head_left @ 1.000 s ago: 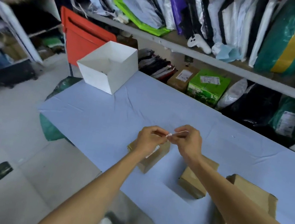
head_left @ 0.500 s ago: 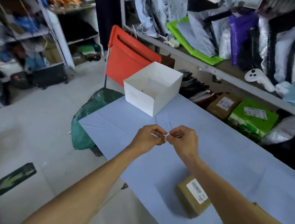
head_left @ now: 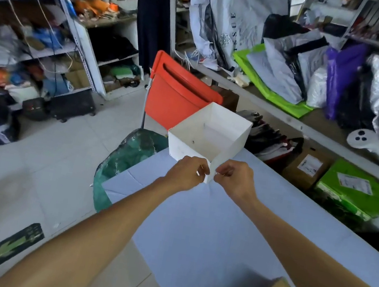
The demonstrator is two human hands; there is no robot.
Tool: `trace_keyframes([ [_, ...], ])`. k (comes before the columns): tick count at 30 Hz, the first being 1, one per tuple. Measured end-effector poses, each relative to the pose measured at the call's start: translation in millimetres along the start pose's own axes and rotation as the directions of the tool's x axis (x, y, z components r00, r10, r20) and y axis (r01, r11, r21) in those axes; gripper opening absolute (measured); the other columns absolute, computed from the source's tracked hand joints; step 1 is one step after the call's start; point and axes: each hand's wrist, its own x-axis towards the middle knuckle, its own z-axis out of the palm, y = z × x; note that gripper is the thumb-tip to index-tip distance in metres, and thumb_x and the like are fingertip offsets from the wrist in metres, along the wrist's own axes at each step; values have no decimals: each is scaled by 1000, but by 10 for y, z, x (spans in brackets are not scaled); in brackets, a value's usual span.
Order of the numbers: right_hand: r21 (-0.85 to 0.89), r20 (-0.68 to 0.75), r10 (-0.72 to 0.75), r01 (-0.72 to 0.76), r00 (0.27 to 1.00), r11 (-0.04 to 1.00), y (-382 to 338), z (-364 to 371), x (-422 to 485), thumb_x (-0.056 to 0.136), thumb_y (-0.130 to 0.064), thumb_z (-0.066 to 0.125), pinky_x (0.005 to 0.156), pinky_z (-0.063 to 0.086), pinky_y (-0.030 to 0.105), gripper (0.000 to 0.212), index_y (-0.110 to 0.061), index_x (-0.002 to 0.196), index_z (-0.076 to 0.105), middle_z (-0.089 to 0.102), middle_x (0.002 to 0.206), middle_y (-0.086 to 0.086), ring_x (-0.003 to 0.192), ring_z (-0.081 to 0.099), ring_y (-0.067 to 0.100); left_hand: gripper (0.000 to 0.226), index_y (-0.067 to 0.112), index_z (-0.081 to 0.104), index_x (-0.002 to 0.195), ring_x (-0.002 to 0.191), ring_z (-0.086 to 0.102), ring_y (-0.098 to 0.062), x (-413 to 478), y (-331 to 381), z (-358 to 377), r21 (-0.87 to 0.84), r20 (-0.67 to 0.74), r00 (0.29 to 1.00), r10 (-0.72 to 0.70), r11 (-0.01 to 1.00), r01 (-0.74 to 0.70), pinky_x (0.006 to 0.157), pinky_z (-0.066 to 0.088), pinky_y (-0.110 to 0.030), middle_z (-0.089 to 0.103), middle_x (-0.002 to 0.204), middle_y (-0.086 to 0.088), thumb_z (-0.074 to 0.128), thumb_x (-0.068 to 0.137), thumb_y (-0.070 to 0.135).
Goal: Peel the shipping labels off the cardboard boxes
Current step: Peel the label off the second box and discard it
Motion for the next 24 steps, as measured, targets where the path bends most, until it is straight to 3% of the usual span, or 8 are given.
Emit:
trace_keyframes([
  [5, -126, 29, -18, 22, 999, 992, -89, 76, 595, 66, -2, 73, 61, 46, 17, 16, -15, 75, 70, 66, 74, -6, 66, 62, 10, 26, 19, 66, 101, 97, 61, -26, 565, -90, -318, 247, 22, 999, -43, 968, 36, 82, 51, -37, 66, 106, -5, 49, 85, 8],
  [8, -207, 7, -42, 43, 999, 977, -156, 157, 997, 67, -1, 72, 70, 51, 25, 17, -14, 76, 71, 70, 84, -1, 73, 63, 14, 27, 21, 66, 101, 100, 59, -29, 875, -161, -482, 291, 10, 999, -44, 956, 39, 81, 50, -34, 65, 109, -7, 49, 85, 8],
  [14, -252, -1, -109, 105, 994, 962, -336, 319, 1614, 79, -8, 68, 92, 48, 34, 8, -8, 81, 76, 74, 92, 5, 93, 64, 21, 23, 18, 67, 98, 97, 62, -28, 1304, -361, -716, 295, 64, 998, -3, 955, -16, 84, 52, -39, 67, 105, -7, 52, 85, 8],
  [24, -353, 76, 15, 13, 997, 936, -262, 367, 1748, 73, -23, 73, 82, 49, 28, 16, -13, 86, 69, 68, 98, 0, 95, 60, 16, 17, 15, 68, 101, 102, 59, -27, 1619, -467, -852, 312, 123, 991, 58, 946, -94, 83, 50, -34, 66, 109, -7, 55, 90, 15],
])
